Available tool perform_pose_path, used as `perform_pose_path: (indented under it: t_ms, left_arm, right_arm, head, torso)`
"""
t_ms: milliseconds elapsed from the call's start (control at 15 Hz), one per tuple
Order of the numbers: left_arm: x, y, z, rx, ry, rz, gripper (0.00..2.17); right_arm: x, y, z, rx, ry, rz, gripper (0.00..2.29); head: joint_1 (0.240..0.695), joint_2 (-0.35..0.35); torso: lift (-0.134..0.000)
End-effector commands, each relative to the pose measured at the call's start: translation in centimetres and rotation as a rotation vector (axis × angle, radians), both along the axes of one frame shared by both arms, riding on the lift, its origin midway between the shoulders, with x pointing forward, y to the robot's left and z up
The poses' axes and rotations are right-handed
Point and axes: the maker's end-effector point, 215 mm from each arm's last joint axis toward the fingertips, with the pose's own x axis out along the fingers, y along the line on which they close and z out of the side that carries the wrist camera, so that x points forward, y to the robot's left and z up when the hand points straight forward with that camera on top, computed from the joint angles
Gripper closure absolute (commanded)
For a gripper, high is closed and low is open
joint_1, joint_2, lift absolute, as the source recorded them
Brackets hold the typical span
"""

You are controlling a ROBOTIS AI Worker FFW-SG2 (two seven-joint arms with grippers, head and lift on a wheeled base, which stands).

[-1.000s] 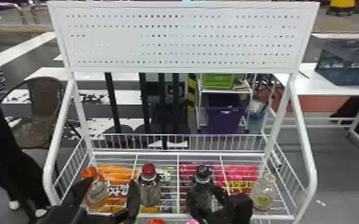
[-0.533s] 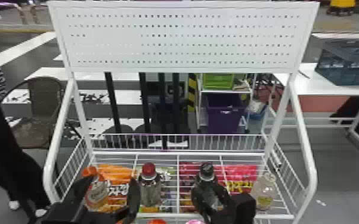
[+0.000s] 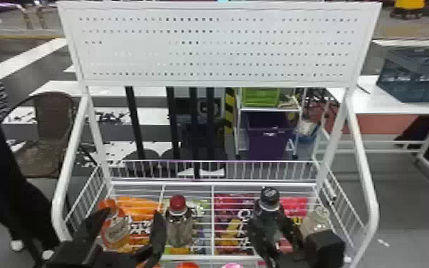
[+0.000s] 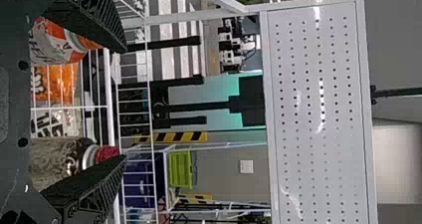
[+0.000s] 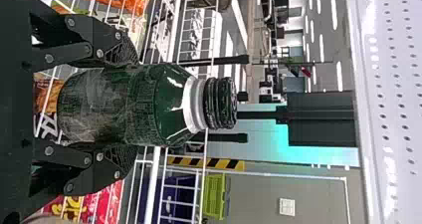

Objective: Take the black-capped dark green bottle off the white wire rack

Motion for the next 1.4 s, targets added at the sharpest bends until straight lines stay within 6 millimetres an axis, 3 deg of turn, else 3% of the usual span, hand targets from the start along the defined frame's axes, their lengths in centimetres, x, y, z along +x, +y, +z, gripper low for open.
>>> perform_pose_path:
  t_ms: [0, 200, 333, 733, 1000, 1333]
  left_arm:
    - [-0.1, -0.3, 0.0, -0.005, 0.001, -0.004, 0.14]
    - [-0.1, -0.5, 0.3, -0.008, -0.006, -0.009, 0.14]
    - [0.0, -0.4, 0.5, -0.009, -0.009, -0.010, 0.14]
    - [0.3, -0.5, 0.5, -0.011, -0.011, -0.012, 0.14]
    - [0.4, -0.5, 0.7, -0.011, -0.015, -0.012, 0.14]
    - [0.5, -0.5, 1.0, -0.015, -0.019, -0.011, 0.14]
  right_arm:
    - [-1.8, -1.9, 2.2, -0.018, -0.024, -0.015, 1.86]
    - [-4.2, -4.3, 5.1, -0.022, -0.056, -0.044, 1.85]
    - [-5.9, -6.9, 5.8, -0.029, -0.064, -0.085, 1.85]
    - [-9.6, -11.1, 10.8, 0.028, -0.182, -0.157, 1.85]
    - [-10.7, -13.6, 11.1, 0.026, -0.174, -0.197, 1.85]
    - [-10.5, -13.6, 11.3, 0.035, -0.174, -0.198, 1.85]
  head:
    - [0.499, 0.000]
    - [0.499, 0.000]
    - [0.499, 0.000]
    - [0.499, 0.000]
    - [0.499, 0.000]
    - [0.499, 0.000]
  torso:
    - [0.000]
    - [0.000]
    - [0.000]
    - [0.000]
    - [0.000]
    - [0.000]
